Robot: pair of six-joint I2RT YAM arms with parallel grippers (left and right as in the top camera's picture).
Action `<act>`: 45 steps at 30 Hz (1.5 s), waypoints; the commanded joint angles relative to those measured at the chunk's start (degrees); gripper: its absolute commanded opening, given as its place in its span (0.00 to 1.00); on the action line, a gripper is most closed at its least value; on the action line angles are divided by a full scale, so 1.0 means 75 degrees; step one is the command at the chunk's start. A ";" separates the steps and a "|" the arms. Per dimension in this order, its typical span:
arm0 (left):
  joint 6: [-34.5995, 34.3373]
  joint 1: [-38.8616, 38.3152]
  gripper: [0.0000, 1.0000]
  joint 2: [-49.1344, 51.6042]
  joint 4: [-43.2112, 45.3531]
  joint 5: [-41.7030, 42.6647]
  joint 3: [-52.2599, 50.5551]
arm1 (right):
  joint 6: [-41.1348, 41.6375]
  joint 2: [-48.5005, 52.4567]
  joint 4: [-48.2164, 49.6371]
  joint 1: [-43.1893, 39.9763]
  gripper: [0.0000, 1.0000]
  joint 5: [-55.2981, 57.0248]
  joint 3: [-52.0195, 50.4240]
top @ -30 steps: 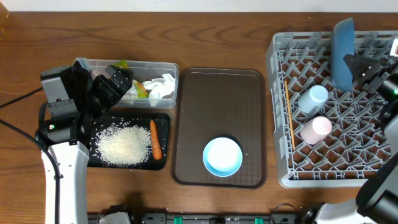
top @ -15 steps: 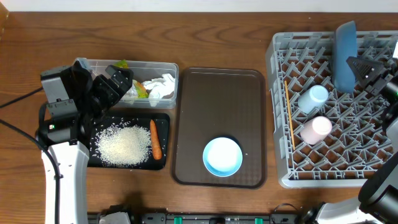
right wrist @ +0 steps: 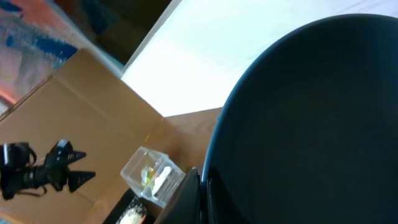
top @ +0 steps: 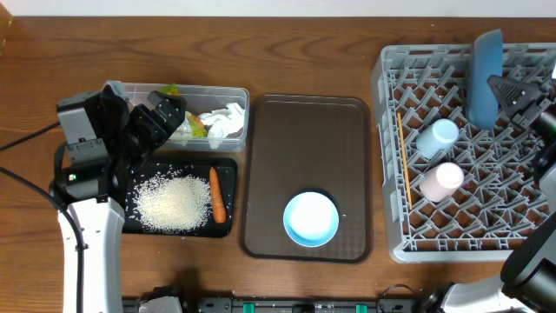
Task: Sort waste into correct bins and load items into the dishwasher rack
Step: 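Insert the blue plate upright into the rack's back-right slots, then lower the blue plate flat into the rack's right side and release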
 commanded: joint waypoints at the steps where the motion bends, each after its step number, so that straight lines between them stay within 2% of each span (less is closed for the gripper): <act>1: 0.0160 0.0026 1.00 0.0009 0.0006 -0.0096 0.0044 | 0.0527 0.0023 0.0131 0.0221 0.01 0.0443 0.0108; 5: 0.0160 0.0026 1.00 0.0009 0.0009 -0.0096 0.0044 | 0.1693 0.0023 0.0583 0.0326 0.01 0.1084 0.0108; 8: 0.0160 0.0026 1.00 0.0009 0.0009 -0.0096 0.0044 | 0.2961 0.0023 0.1542 0.0326 0.01 0.1480 0.0108; 10: 0.0160 0.0026 1.00 0.0009 0.0009 -0.0096 0.0044 | 0.3369 0.0023 0.1999 0.0318 0.01 0.1574 0.0108; 17: 0.0160 0.0026 1.00 0.0009 0.0006 -0.0096 0.0044 | 0.3436 0.0023 0.1848 0.0277 0.01 0.1801 -0.0254; 23: 0.0160 0.0026 1.00 0.0009 0.0009 -0.0093 0.0044 | 0.3442 0.0023 0.2194 0.0268 0.01 0.2186 -0.0903; 29: 0.0160 0.0026 1.00 0.0009 0.0006 -0.0096 0.0044 | 0.3453 0.0023 0.2710 0.0137 0.01 0.1953 -0.1131; 36: 0.0160 0.0026 1.00 0.0009 0.0006 -0.0096 0.0044 | 0.5668 0.0023 0.5616 -0.0487 0.02 0.1486 -0.1128; 41: 0.0160 0.0026 1.00 0.0009 0.0006 -0.0093 0.0044 | 0.6129 0.0023 0.5735 -0.0973 0.02 0.0670 -0.1131; 45: 0.0160 0.0026 1.00 0.0009 0.0006 -0.0096 0.0044 | 0.6257 0.0023 0.5881 -0.1067 0.01 0.0711 -0.1128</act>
